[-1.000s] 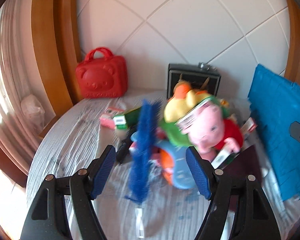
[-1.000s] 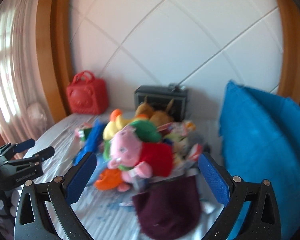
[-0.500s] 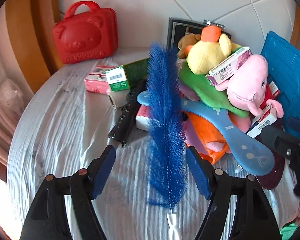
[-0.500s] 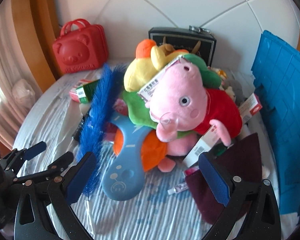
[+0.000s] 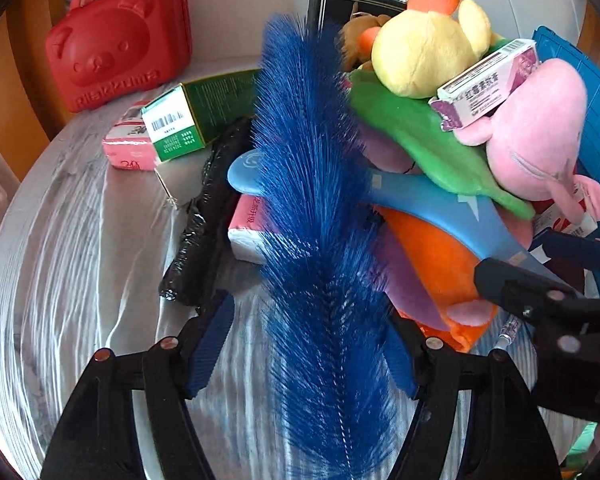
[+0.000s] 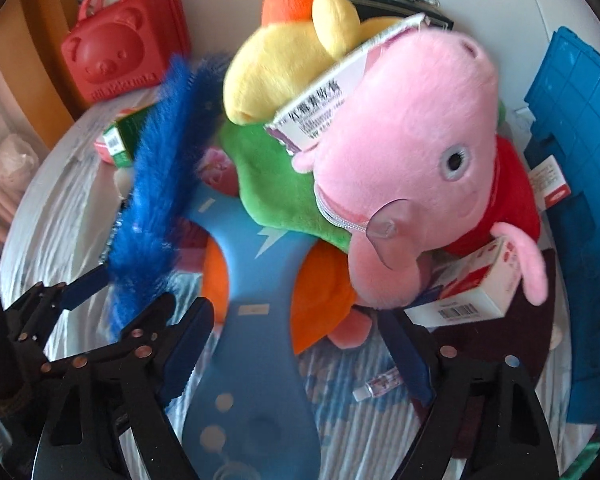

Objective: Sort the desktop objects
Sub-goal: 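Grasp the blue bristle brush with the left gripper while the right grasps the blue lightning-bolt piece, then lift the brush and lightning-bolt piece and carry them over the crate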

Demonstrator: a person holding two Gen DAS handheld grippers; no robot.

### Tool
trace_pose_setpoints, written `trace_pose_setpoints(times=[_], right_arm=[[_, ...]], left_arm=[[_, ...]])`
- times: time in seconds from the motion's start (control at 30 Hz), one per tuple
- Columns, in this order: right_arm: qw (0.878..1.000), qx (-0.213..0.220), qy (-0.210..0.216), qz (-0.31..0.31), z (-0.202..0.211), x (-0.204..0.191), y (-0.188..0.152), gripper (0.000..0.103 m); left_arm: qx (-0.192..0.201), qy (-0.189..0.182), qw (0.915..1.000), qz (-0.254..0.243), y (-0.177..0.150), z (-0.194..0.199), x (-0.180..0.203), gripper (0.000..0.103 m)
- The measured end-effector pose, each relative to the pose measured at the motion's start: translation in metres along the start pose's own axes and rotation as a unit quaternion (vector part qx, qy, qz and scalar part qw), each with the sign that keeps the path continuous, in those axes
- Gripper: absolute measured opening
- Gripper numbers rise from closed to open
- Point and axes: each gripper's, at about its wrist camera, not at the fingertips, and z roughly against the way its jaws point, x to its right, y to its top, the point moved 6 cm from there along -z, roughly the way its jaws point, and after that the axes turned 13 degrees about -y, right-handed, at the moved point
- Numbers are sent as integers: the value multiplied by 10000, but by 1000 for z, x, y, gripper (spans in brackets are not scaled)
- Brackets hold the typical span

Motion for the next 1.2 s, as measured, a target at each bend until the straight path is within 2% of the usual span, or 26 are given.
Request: trace_pose_setpoints(times=[0.07,0.13,0.23,0.3,0.4,0.5,0.57,0.73,0.87,1.2], right_arm=[[10000,-83,-53,6,-10,-2,0,83],[9999,-143,-66,38,-16,-4,0,80],[9999,-130,54,23,-22,-7,0,77],[9999,-75,131,48,-23,-9,-1,65],[9996,26,288,20,-22,-10,-3,52],[9991,211,347,112,-12,-11,-5,35],[9986,319,414,120,-2,-10,-6,34],[9951,414,892,-40,21,-5,-19,34],[9901,686,1222,-43,57,-5,-29,34],[9774,1316,1654,46,136,-2,-53,34]], left_arm=[[-52,-26,10000,6,1,-6,-1,69],[-99,-86,9999,8,0,-10,-1,65],[-207,-199,9996,4,-1,-15,0,45],[-236,-248,9994,2,-1,-15,1,29],[-164,-224,9996,-51,0,-9,3,22],[-27,-214,9997,-63,2,5,3,19],[82,-168,9998,-101,5,17,4,17],[407,-58,9990,-191,10,56,8,16],[651,-8,9976,-216,5,87,13,16],[1356,78,9905,-195,4,173,25,16]])
